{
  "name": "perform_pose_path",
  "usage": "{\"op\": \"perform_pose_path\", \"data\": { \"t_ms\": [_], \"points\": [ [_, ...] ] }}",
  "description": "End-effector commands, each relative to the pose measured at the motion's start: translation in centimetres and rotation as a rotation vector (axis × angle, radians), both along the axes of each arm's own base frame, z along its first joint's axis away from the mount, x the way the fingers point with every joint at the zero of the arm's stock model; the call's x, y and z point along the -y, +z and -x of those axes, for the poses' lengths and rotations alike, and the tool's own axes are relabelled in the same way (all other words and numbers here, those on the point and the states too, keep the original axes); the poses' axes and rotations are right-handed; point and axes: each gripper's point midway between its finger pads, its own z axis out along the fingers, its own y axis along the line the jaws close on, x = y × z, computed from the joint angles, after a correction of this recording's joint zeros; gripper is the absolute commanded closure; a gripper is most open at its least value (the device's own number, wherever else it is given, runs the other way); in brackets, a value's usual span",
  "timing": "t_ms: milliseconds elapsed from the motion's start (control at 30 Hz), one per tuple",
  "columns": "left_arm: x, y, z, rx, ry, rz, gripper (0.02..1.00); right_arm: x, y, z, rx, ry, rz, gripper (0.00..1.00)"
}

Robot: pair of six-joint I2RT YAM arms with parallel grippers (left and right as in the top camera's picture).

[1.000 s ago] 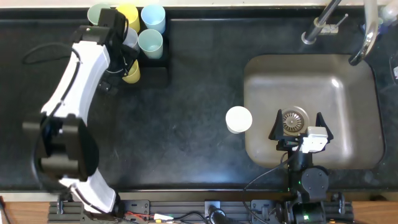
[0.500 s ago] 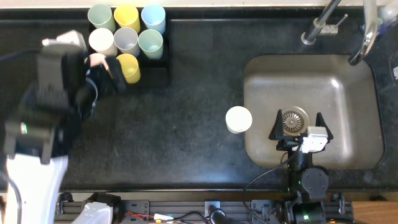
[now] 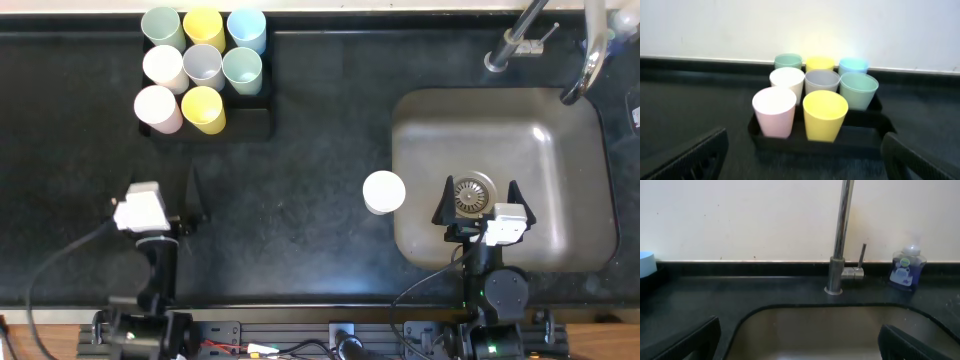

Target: Store Cups

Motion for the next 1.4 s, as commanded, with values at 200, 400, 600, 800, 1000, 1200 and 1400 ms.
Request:
{"op": "perform_pose_path", "data": {
  "t_ms": [200, 400, 600, 800, 1000, 1200, 1400],
  "points": [
    [1.01, -2.96, 1.25, -0.016, -0.068, -0.044, 0.020, -0.01, -0.32, -0.04, 0.001, 0.001, 0.000, 0.003],
    [1.14, -2.97, 1.25, -0.016, -0.075, -0.043, 0.020, -0.01, -0.32, -0.04, 0.001, 0.001, 0.000, 0.005],
    [1.15, -2.97, 1.25, -0.016, -0.076, -0.043, 0.020, -0.01, -0.32, -0.04, 0.001, 0.001, 0.000, 0.003],
    [1.15, -2.97, 1.25, -0.016, -0.076, -0.043, 0.020, -0.01, -0.32, -0.04, 0.001, 0.001, 0.000, 0.005],
    [1.11, -2.96, 1.25, -0.016, -0.074, -0.043, 0.020, -0.01, -0.32, -0.04, 0.001, 0.001, 0.000, 0.003],
    [1.12, -2.98, 1.25, -0.017, -0.074, -0.043, 0.023, -0.01, -0.32, -0.04, 0.001, 0.001, 0.000, 0.003],
    [1.12, -2.98, 1.25, -0.017, -0.074, -0.043, 0.023, -0.01, -0.32, -0.04, 0.001, 0.001, 0.000, 0.005]
  ]
}}
